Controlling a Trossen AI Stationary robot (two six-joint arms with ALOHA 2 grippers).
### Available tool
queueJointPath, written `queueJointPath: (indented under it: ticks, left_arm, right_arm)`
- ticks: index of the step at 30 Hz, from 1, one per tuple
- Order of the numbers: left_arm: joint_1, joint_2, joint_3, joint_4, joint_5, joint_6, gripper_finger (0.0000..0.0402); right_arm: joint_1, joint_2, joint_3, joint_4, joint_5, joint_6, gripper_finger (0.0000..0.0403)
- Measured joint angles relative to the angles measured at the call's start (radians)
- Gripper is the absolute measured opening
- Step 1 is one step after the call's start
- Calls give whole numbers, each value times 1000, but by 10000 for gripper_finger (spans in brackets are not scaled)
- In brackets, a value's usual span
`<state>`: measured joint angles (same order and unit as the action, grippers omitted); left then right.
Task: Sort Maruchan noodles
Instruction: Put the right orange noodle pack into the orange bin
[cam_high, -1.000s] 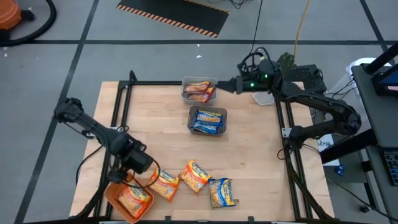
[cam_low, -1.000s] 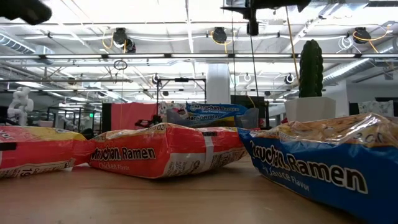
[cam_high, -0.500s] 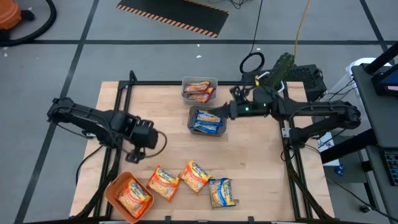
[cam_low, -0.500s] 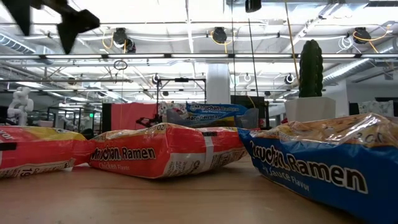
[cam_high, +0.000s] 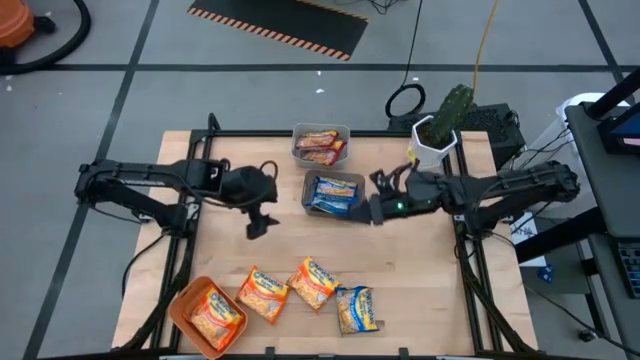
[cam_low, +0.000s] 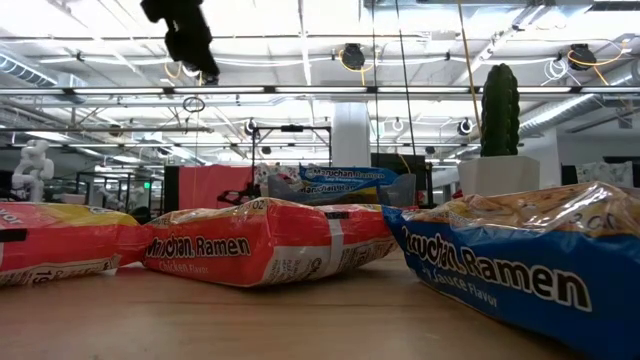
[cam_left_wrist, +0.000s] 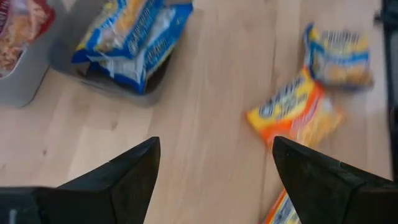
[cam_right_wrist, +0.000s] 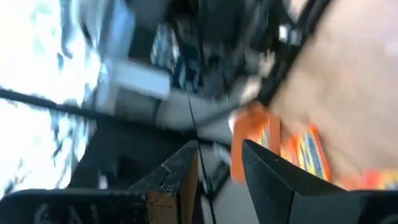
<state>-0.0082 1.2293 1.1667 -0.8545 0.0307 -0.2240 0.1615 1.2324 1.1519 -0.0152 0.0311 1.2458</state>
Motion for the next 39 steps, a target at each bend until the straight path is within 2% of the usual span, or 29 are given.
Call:
queueJointPath:
  ticks: [7, 11, 18, 23, 27, 31, 39]
  left_arm:
    - [-3, 0, 0, 98, -71, -237, 314]
    - [-16, 1, 0, 131, -77, -383, 314]
    - [-76, 1, 0, 124, -150, -578, 314]
    - [-112, 10, -1, 123, -115, -704, 314]
    - [-143, 17, -1, 122, -102, -740, 314]
    - [-161, 15, -1, 123, -101, -759, 314]
    - [-177, 12, -1, 125, -21, -755, 314]
  right_arm:
    - [20, 1, 0, -237, -235, -20, 121]
    - [8, 1, 0, -322, -314, -104, 121]
    - [-31, 1, 0, -463, -320, -272, 121]
    - [-37, 1, 0, -506, -321, -324, 121]
    - [-37, 0, -15, -502, -296, -352, 122]
    - [-33, 1, -93, -453, -280, -313, 122]
    - [29, 6, -241, -220, -268, -62, 122]
